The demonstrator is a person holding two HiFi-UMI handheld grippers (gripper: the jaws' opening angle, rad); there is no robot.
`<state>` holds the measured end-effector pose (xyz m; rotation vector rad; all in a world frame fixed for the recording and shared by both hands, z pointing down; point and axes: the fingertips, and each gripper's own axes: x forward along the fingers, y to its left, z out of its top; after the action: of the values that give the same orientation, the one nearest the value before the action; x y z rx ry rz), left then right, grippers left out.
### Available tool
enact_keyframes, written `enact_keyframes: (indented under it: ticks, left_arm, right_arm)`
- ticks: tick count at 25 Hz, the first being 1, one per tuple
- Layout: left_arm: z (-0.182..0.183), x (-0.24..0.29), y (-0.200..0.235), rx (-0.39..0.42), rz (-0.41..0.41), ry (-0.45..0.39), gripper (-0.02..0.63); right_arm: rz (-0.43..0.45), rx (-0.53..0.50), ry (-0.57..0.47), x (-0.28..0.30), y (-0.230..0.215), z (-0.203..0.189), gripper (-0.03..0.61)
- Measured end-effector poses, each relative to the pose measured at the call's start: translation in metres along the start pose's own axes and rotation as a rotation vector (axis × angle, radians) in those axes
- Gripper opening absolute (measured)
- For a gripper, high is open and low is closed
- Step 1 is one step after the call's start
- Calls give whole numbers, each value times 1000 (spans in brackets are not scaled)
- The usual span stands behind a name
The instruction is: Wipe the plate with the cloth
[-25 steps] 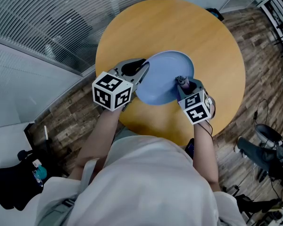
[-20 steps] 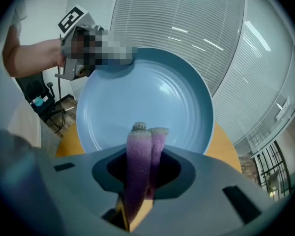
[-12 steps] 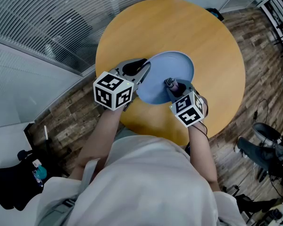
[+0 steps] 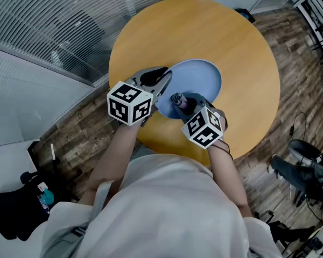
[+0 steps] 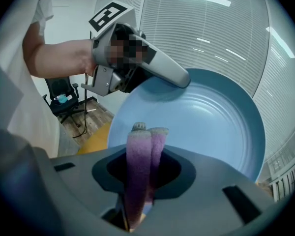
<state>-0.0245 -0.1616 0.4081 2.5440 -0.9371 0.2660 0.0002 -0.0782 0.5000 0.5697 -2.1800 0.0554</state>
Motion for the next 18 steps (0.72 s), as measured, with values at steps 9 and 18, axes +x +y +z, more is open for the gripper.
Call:
enact_keyframes:
  ticks: [9,18]
  left_arm:
    - [2,2,-1,-7,-14,-2,61]
    - [1,2,-6,-4,-34,1,60]
  right_arm:
    - [91,-56,-75,8,23,31,104]
    - [206,-60,-130,6,48,48,106]
